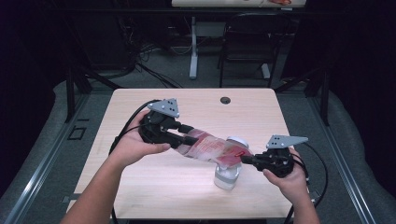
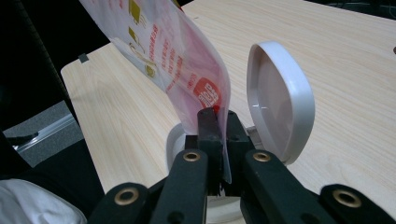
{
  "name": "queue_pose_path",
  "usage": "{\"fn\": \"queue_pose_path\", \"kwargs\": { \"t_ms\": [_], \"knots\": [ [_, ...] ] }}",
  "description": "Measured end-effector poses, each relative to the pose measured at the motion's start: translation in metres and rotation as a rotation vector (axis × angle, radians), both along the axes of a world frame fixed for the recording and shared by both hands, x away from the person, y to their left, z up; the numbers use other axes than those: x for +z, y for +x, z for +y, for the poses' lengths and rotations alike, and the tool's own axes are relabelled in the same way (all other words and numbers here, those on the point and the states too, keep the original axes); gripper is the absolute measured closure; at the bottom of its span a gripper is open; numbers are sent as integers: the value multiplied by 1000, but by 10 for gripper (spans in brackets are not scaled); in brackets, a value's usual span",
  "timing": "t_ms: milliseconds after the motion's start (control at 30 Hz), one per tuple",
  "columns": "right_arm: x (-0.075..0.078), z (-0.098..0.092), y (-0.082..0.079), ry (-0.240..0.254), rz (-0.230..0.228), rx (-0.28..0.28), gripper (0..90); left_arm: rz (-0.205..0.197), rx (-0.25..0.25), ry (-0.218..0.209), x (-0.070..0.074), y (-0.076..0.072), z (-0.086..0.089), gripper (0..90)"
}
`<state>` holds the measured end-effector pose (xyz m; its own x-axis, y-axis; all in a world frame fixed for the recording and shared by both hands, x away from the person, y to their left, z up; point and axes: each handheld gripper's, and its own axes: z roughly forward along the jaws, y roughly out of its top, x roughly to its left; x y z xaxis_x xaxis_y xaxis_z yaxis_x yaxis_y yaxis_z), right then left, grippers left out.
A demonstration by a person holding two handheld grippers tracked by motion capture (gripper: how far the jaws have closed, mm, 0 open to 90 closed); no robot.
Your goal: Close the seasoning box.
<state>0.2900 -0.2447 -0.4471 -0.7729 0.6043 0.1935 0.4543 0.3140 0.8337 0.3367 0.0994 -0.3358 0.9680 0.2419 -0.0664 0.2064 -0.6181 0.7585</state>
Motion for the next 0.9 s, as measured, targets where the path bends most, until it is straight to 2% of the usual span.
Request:
{"fn": "queue_pose_path", "kwargs": {
  "t_ms": [200, 633, 900],
  "knots": [
    [0, -1, 0, -1, 3, 0, 895, -8, 10, -12, -2, -1, 2, 558],
    [-1, -1, 1, 5, 7, -5, 895, 18, 15, -23, -10, 2, 4, 527],
    [-1, -1, 1, 4, 9, -11, 895, 17, 6, -8, -12, 2, 4, 476]
  ]
}}
